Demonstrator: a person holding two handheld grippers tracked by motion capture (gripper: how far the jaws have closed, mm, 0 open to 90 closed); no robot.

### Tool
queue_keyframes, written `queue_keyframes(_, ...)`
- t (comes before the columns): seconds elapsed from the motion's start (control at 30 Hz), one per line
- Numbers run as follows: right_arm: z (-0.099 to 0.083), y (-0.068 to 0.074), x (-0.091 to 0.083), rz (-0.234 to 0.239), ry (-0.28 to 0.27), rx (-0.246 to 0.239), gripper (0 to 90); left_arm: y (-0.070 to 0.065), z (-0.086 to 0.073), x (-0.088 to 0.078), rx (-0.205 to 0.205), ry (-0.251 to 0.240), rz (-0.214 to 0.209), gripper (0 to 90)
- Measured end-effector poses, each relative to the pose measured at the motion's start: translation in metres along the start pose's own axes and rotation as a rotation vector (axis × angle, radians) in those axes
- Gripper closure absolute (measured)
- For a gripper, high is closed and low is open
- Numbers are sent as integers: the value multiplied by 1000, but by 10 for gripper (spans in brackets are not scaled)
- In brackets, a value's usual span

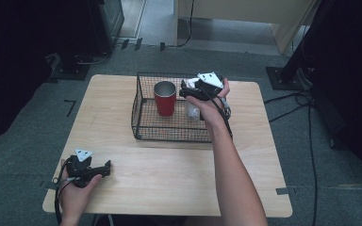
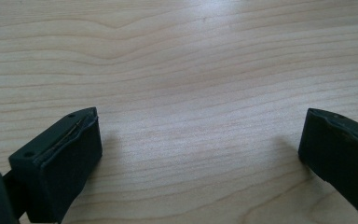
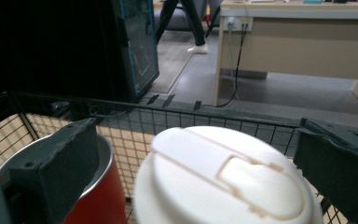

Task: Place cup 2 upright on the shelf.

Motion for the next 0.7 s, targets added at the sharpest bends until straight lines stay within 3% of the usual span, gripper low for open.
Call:
queue_keyframes(0.17, 4, 4, -14, 56, 58, 46, 21, 0, 0, 0, 0, 0, 0, 0)
queue_keyframes(0.27, 3, 8, -23, 61, 98, 13, 35, 0, 0, 0, -1, 0, 0, 0)
queue_keyframes(0.4, 2, 8, -34, 30, 109, -35, 34, 0, 0, 0, -1, 0, 0, 0)
queue_keyframes(0.5, 0, 2, -40, 10, 115, -10, 34, 0, 0, 0, -1, 0, 0, 0)
queue_keyframes(0.7, -4, -5, -57, 15, 114, -2, 34, 0, 0, 0, 1, -1, 0, 0)
Point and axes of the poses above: each handheld gripper's, and its own axes: x roughly forward along the jaws, z roughly out of its top, y roughly to its left, the point moved 4 cm from there along x, roughly forward along the jaws, and after that the axes turned 11 degrees about z, right-handed, at the moved point
